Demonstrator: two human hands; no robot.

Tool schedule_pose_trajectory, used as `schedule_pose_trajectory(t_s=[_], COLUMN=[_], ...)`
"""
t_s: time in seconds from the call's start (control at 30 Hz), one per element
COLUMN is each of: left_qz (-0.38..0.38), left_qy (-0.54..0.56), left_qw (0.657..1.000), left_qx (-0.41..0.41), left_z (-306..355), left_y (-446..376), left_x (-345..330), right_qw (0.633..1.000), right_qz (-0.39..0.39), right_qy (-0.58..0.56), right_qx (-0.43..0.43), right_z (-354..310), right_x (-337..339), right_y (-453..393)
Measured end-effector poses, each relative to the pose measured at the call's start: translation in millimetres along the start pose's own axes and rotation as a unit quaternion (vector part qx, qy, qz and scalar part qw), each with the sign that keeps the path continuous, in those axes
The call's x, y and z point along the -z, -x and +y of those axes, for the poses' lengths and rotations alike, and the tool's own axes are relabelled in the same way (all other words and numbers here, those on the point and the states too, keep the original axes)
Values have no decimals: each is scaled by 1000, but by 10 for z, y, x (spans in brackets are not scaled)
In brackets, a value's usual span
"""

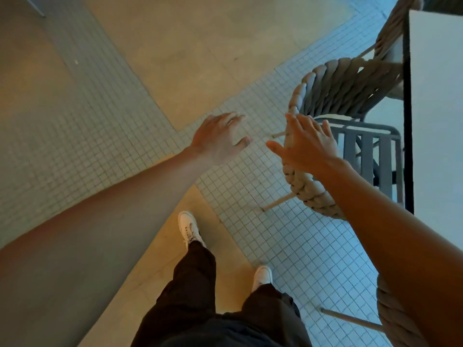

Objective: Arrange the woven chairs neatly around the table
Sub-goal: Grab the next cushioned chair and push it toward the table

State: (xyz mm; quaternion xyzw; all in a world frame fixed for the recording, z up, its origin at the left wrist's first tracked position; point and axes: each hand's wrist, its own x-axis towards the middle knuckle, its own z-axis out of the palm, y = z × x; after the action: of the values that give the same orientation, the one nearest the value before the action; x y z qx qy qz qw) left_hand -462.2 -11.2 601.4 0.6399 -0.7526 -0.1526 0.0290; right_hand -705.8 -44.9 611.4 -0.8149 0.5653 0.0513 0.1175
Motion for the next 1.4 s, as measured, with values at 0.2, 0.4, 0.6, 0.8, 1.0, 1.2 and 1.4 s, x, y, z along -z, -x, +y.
schedule_pose_trajectory(t_s=[0.2,0.4,0.6,0.8,1.0,1.2,1.4], left_qz=[-15,-31,-45,-53,-45,-39,-48], left_qy=[-2,-37,-51,-61,-65,-54,-66], left_qw=[998,993,991,988,985,982,975], left_qx=[-61,-105,-118,-130,-156,-175,-208], left_z=[-747,-1418,-1777,-1968,-1992,-1939,-1844], left_y=[-588,-1156,-1697,-2421,-3327,-4163,-4943], left_x=[352,695,885,1038,1203,1440,1536], right_qw=[998,994,991,988,985,983,977], right_qz=[13,41,37,29,33,33,32], right_qy=[-10,-29,-43,-54,-69,-70,-70], right_qx=[-58,-100,-121,-139,-153,-167,-197], right_z=[-551,-933,-1055,-927,-564,-178,172], right_x=[94,233,334,403,559,850,1087], right_y=[-703,-1295,-1824,-2476,-3196,-3805,-4306])
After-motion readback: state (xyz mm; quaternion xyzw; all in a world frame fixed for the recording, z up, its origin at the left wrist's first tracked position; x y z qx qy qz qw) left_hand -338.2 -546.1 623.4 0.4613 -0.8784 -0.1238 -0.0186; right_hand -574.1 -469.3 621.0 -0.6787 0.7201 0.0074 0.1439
